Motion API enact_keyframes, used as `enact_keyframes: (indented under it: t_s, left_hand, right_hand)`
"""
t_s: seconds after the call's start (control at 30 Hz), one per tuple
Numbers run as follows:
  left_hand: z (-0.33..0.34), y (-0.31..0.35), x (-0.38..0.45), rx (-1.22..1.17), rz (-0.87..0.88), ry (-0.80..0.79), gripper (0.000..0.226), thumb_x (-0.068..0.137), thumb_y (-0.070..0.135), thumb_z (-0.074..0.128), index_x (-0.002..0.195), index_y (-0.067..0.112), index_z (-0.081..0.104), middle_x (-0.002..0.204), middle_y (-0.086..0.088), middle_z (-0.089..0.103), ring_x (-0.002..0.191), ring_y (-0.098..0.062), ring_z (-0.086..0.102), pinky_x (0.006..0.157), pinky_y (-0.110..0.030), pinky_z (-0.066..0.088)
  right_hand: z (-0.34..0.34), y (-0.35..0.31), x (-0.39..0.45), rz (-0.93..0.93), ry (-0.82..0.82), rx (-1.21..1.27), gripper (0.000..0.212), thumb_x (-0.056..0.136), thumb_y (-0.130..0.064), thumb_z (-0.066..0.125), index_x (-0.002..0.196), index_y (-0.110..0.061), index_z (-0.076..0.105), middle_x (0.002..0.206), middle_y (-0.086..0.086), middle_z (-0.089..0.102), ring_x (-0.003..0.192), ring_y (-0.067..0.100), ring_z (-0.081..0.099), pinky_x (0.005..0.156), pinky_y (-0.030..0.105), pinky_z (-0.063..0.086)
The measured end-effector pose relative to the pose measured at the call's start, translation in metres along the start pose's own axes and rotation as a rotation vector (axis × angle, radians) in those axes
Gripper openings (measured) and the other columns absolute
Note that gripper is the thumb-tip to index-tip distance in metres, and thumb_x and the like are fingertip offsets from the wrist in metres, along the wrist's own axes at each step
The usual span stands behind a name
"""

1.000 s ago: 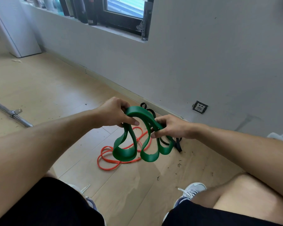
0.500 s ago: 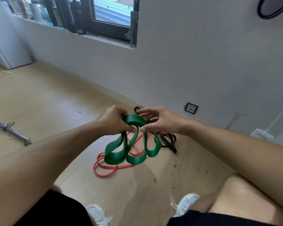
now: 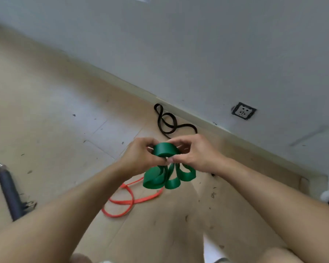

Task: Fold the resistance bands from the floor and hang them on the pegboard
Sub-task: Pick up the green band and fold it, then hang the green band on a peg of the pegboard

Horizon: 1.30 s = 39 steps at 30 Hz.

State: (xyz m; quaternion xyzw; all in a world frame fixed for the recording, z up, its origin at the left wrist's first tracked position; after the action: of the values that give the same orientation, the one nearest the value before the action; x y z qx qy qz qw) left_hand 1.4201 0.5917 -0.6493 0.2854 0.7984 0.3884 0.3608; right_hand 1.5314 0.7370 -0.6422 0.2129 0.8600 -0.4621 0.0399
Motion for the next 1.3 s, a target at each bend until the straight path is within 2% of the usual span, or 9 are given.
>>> enact_keyframes:
  t_s: [0.2,0.33,0.47,0.57,0.67,0.83,0.97,1.17,1.3]
  left_hand:
    - [-0.028,0.082,-0.014,-0.001,0.042,0.087,0.031,0.066,0.034,0.093,0.087,0.04,0.071,0.088,0.016,0.075,0.093,0.001,0.068,0.082,-0.023,0.055]
    - [-0.075,0.193,-0.064,0.057,0.029,0.066,0.04,0.065,0.032,0.093,0.094,0.041,0.068,0.094,0.018,0.072,0.098,0.002,0.065,0.093,-0.031,0.054]
    - [-0.123,0.32,-0.12,0.073,0.023,0.041,0.043,0.063,0.033,0.093,0.098,0.04,0.068,0.095,0.02,0.072,0.096,0.007,0.064,0.092,-0.031,0.055]
    - [-0.151,0.405,-0.16,0.081,0.051,0.031,0.053,0.059,0.044,0.091,0.103,0.048,0.062,0.097,0.023,0.073,0.096,0.007,0.066,0.088,-0.036,0.058]
    - [-0.17,0.479,-0.191,0.071,0.088,0.022,0.064,0.057,0.054,0.084,0.113,0.053,0.054,0.099,0.022,0.074,0.089,0.0,0.071,0.085,-0.039,0.059]
    - [-0.173,0.57,-0.222,0.093,0.207,0.028,0.068,0.071,0.029,0.09,0.119,0.051,0.048,0.098,0.035,0.069,0.085,0.001,0.071,0.077,-0.022,0.054]
    - [-0.161,0.611,-0.219,0.063,0.246,0.053,0.072,0.069,0.026,0.091,0.12,0.051,0.047,0.099,0.023,0.074,0.089,-0.001,0.072,0.087,-0.036,0.059]
    - [-0.143,0.656,-0.188,0.015,0.263,0.026,0.068,0.07,0.026,0.09,0.117,0.051,0.048,0.1,0.026,0.074,0.094,0.001,0.07,0.09,-0.042,0.058]
    - [-0.134,0.67,-0.153,-0.016,0.254,-0.024,0.059,0.071,0.027,0.089,0.109,0.05,0.051,0.102,0.018,0.075,0.094,-0.008,0.072,0.089,-0.048,0.058]
  right_hand:
    - [-0.07,-0.057,-0.023,0.082,0.079,0.062,0.046,0.076,-0.03,0.084,0.116,-0.05,0.072,0.112,-0.024,0.075,0.11,-0.001,0.069,0.104,0.038,0.055]
    - [-0.155,-0.148,-0.077,0.135,0.132,0.107,0.056,0.078,-0.021,0.088,0.126,-0.042,0.069,0.113,-0.02,0.074,0.107,-0.005,0.068,0.1,0.019,0.053]
    - [-0.25,-0.255,-0.14,0.172,0.148,0.145,0.064,0.077,-0.014,0.09,0.129,-0.041,0.065,0.11,-0.019,0.074,0.103,-0.014,0.066,0.091,0.003,0.045]
    - [-0.309,-0.317,-0.185,0.19,0.169,0.174,0.06,0.077,-0.013,0.09,0.127,-0.037,0.068,0.111,-0.014,0.075,0.103,-0.013,0.067,0.089,0.002,0.047]
    - [-0.357,-0.362,-0.221,0.183,0.192,0.201,0.06,0.075,-0.014,0.092,0.122,-0.043,0.066,0.106,-0.021,0.073,0.1,-0.017,0.066,0.089,0.003,0.046]
    - [-0.411,-0.39,-0.26,0.164,0.176,0.248,0.068,0.074,-0.03,0.092,0.133,-0.048,0.062,0.12,-0.018,0.071,0.112,-0.003,0.067,0.105,0.023,0.051]
    - [-0.455,-0.396,-0.279,0.115,0.276,0.262,0.07,0.077,-0.022,0.091,0.135,-0.046,0.06,0.113,-0.022,0.074,0.11,-0.01,0.067,0.098,0.01,0.05]
    - [-0.507,-0.392,-0.28,0.132,0.411,0.275,0.061,0.077,-0.026,0.092,0.125,-0.047,0.062,0.114,-0.018,0.075,0.106,-0.009,0.067,0.089,0.006,0.048]
    - [-0.528,-0.379,-0.267,0.197,0.469,0.29,0.05,0.077,-0.025,0.092,0.114,-0.044,0.064,0.108,-0.022,0.075,0.103,-0.013,0.066,0.088,0.009,0.047]
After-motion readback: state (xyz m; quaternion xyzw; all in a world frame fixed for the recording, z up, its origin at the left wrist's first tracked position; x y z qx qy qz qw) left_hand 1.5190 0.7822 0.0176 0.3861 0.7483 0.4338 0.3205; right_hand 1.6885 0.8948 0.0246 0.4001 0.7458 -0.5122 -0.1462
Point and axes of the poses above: each hand's wrist, its own x-axis towards the middle knuckle, its own z-axis out of the palm, y = z × x, the point moved 5 cm from there along x, towards the middle knuckle
